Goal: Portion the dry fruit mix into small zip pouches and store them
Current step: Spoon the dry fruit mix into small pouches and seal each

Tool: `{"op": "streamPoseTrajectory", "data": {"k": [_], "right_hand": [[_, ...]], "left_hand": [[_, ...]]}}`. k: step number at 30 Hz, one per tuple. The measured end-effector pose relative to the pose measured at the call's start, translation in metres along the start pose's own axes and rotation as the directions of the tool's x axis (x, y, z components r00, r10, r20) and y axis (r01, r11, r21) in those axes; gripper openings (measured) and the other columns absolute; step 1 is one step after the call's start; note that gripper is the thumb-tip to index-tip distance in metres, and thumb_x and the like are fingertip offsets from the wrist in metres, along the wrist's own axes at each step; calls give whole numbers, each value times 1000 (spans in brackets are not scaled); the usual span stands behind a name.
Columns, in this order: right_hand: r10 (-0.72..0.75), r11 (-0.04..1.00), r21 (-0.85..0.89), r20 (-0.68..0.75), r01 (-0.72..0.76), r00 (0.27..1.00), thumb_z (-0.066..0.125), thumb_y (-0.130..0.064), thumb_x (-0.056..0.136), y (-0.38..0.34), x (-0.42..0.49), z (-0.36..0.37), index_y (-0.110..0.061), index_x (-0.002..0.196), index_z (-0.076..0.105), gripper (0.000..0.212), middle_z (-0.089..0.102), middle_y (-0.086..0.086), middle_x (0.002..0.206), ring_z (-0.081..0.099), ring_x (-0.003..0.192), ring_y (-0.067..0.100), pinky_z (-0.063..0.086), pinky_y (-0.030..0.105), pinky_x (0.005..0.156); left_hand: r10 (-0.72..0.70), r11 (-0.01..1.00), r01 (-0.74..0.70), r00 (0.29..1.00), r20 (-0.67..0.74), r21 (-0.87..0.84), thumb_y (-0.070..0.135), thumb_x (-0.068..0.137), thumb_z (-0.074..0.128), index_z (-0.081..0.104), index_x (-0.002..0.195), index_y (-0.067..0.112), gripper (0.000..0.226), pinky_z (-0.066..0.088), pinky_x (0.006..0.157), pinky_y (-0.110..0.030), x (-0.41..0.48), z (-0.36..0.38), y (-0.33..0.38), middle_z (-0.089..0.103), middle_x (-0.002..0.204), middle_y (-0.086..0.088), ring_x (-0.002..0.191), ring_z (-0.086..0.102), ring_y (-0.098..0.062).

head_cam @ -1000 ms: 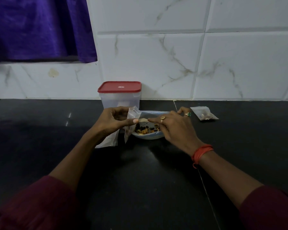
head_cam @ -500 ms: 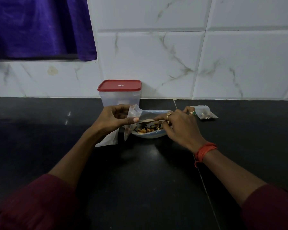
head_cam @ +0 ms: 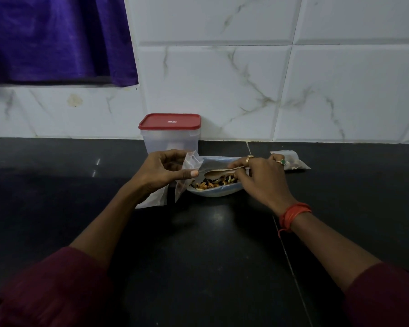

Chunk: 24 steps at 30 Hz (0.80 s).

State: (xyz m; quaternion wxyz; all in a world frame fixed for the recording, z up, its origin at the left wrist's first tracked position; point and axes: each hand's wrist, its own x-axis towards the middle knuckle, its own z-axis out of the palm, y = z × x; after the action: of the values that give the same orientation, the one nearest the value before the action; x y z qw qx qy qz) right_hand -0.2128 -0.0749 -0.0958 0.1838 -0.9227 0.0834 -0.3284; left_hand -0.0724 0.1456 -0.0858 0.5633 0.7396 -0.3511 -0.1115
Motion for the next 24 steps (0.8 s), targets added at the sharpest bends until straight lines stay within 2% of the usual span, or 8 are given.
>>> {"op": "streamPoseTrajectory", "data": {"k": [3,6,8,10,14,16,18,24], "right_hand": [[51,997,54,43,-54,998,55,-28,97,-3,0,1,-33,105,74,21,73,-10,75,63,74,9,37,44,101],[81,985,140,122,-98,989,56,-26,97,-7,2,3,-31,109,74,21,73,-13,79,61,69,-2,47,48,97],[66,988,125,176,-89,982,56,-26,98,-11,2,4,-32,112,73,23,73,-14,82,56,66,-8,48,48,97],[51,994,83,177,-66,983,55,-29,98,-11,2,3,-32,111,74,22,75,-11,83,54,62,-6,47,48,97],[82,995,51,66,-86,994,51,-40,94,-7,3,0,-25,91,79,32,71,-8,70,64,68,9,46,48,96],[111,988,98,94,-120,989,55,-35,96,-8,3,-1,-22,93,80,28,71,-9,71,66,71,9,50,41,92],[139,975,153,148,-162,979,58,-28,96,-12,3,0,-19,95,80,23,72,-8,74,66,71,7,56,35,78],[155,980,98,178,-174,972,58,-29,93,-11,2,1,-16,84,78,26,72,-1,72,67,69,12,58,37,74]], "left_hand": [[9,1000,-9,1000,3,20,33,63,84,66,127,21,68,58,84,-23,0,0,-1,72,117,7,105,69,-6],[11,1000,-11,1000,12,18,31,64,85,67,124,25,63,57,78,-18,0,0,-2,72,117,8,104,69,-4],[9,1000,-9,1000,13,18,31,64,85,68,123,26,61,57,78,-18,1,0,-2,72,117,7,104,69,-5],[10,1000,-10,1000,12,18,31,64,84,67,123,26,61,58,81,-21,1,0,-2,72,117,7,105,69,-5],[8,1000,-8,1000,7,24,32,64,85,67,125,23,64,57,85,-23,1,0,-3,71,119,5,107,68,-8],[9,1000,-9,1000,4,29,32,64,85,67,125,24,64,56,81,-18,1,1,-3,71,119,6,107,67,-7],[12,1000,-12,1000,5,28,32,64,85,67,125,24,64,56,80,-17,1,1,-3,71,118,7,106,67,-5],[14,1000,-14,1000,16,24,30,65,85,68,123,26,61,56,80,-17,0,0,-3,72,117,8,105,68,-3]]}}
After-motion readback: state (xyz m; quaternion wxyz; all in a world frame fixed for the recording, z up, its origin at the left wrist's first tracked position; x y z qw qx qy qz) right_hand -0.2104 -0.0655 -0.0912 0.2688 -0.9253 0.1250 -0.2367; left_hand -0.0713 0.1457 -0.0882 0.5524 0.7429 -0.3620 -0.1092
